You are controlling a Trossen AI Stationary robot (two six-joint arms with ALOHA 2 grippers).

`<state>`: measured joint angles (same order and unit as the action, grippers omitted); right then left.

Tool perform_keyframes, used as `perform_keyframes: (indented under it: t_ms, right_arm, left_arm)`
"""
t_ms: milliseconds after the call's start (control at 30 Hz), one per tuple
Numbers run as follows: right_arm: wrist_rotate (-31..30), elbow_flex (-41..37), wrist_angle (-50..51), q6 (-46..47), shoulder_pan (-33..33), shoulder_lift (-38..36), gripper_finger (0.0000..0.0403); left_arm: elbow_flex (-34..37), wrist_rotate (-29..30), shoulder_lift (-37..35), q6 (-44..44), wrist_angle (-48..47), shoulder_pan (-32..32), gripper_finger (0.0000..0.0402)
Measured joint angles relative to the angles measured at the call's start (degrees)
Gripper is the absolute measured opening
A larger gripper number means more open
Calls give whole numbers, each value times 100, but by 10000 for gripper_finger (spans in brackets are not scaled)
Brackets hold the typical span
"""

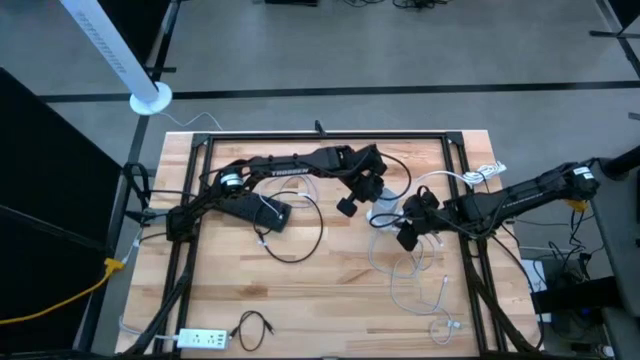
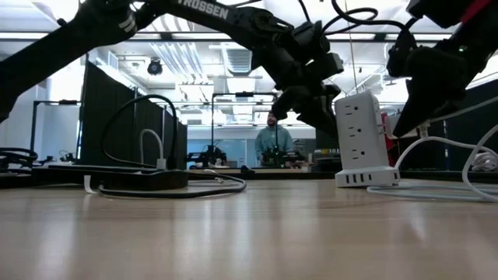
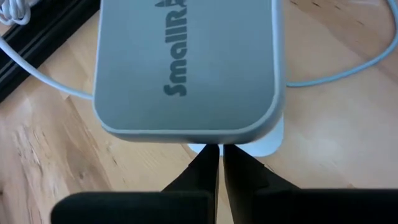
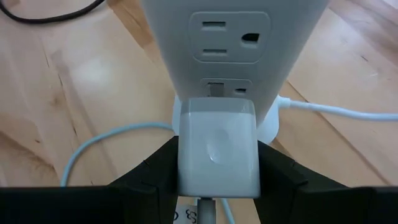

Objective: Insert USB
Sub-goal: Insert the white charger adapter into the top white outlet extension

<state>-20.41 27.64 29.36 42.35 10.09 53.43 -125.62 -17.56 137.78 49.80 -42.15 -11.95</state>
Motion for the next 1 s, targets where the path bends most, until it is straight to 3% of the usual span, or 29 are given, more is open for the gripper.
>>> perform_keyframes:
  t_ms: [367,467,767,1000]
  right_arm:
    - [208,-4,-88,-293,-261,0,142]
    - [247,-4,-39,-200,-258,0,142]
    - [229,299,629,174,40,-13,142]
    - [754,486,886,175,60,-61,142]
  left_arm:
    - [4,45,-2,4,13,57,0]
    - [4,346,-2,40,61,81,0]
    - [4,527,-2,-40,15,-45,0]
    - [4,913,-157,-255,-335,-176,0]
